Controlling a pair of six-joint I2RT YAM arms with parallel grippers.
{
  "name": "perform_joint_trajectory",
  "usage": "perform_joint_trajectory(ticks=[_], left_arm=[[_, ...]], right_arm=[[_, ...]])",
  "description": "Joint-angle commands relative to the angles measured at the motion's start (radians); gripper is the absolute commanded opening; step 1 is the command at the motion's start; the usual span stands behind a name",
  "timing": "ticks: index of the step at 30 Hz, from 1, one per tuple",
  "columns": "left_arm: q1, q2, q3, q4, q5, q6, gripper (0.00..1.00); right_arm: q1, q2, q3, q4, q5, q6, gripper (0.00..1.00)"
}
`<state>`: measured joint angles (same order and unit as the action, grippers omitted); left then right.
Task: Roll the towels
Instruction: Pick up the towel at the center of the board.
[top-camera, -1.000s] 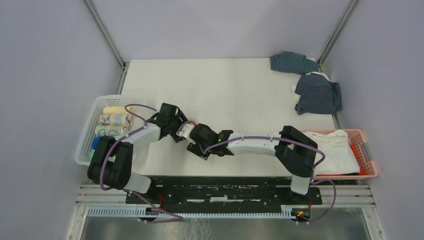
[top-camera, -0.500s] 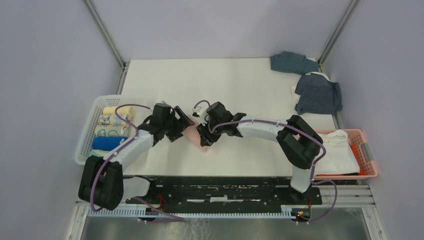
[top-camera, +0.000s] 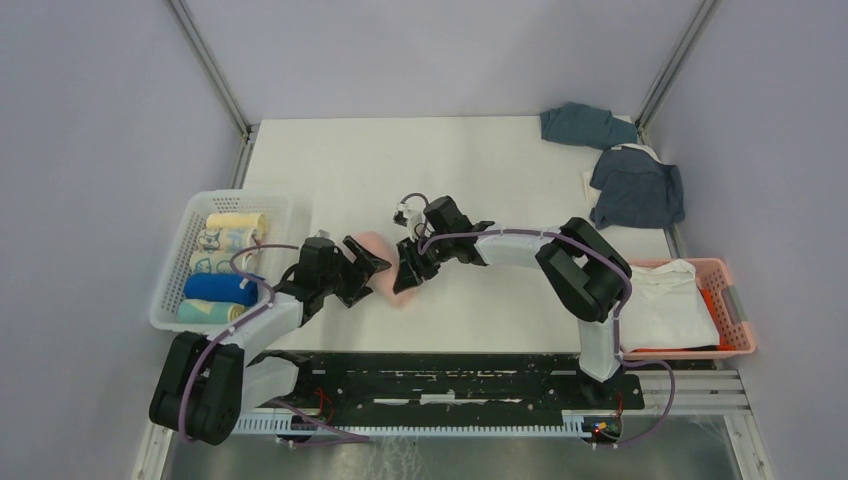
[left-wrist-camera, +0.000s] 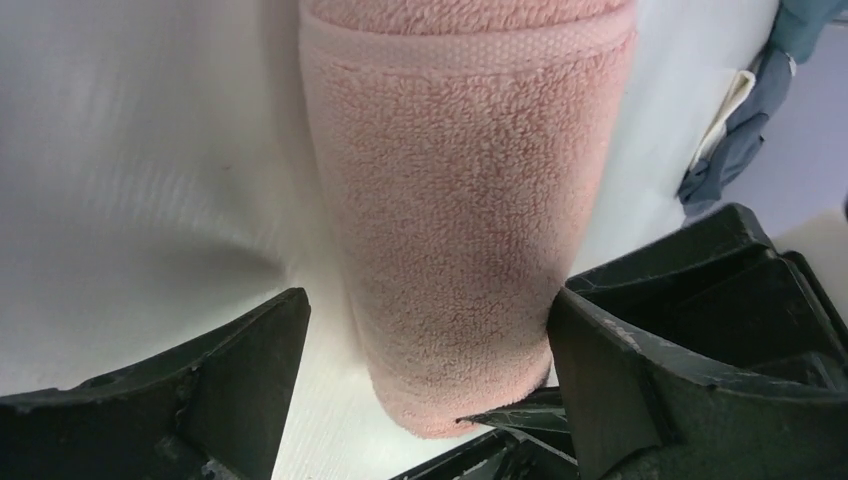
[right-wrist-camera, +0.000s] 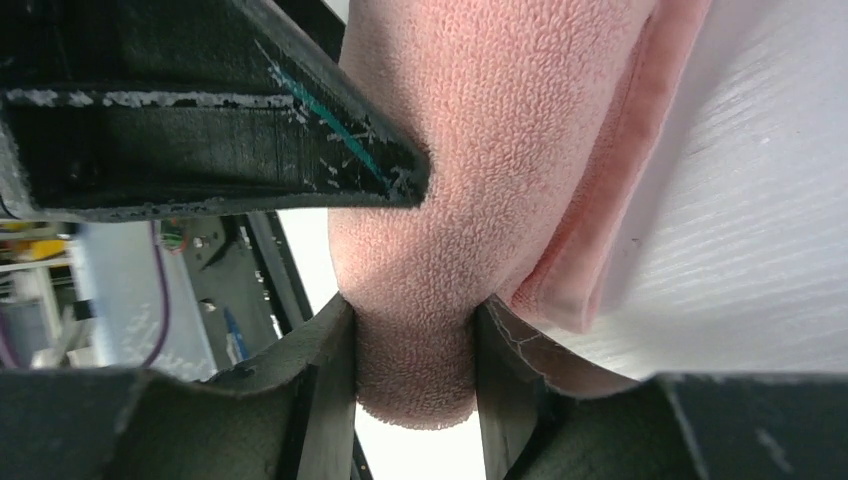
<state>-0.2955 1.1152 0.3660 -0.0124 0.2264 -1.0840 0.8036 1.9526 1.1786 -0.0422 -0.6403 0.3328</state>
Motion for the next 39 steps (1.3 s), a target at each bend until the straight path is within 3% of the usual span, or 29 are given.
perform_joint_trajectory(ticks=[1,10,25,27,30,34,39], left_arm=[[-0.001,0.044,-0.023,0.163,0.063,-0.071,0.94],[-0.001,0.118,-0.039,0.233,0.072,-0.062,0.90],[-0.044,0.308,-0.015,0.234,0.009,0.008,0.79],[-0.062,0.333,-0.005,0.239,-0.006,0.009,0.74],[-0.065,0.356,0.015,0.238,-0.009,0.012,0.57],[-0.062,0.322,0.082,0.155,-0.048,0.062,0.40],[-0.042,0.238,0.222,-0.002,-0.110,0.180,0.31]], right_arm=[[-0.017,0.081,-0.051,0.065,-0.097,0.126,0.42],[-0.068,0.176,-0.107,0.277,-0.201,0.329,0.39],[-0.081,0.221,-0.053,0.282,-0.224,0.370,0.39],[-0.080,0.226,-0.041,0.275,-0.223,0.370,0.41],[-0.081,0.213,-0.032,0.255,-0.221,0.358,0.45],[-0.084,0.130,-0.021,0.137,-0.192,0.266,0.58],[-0.119,-0.022,-0.018,-0.039,-0.141,0.137,0.73]])
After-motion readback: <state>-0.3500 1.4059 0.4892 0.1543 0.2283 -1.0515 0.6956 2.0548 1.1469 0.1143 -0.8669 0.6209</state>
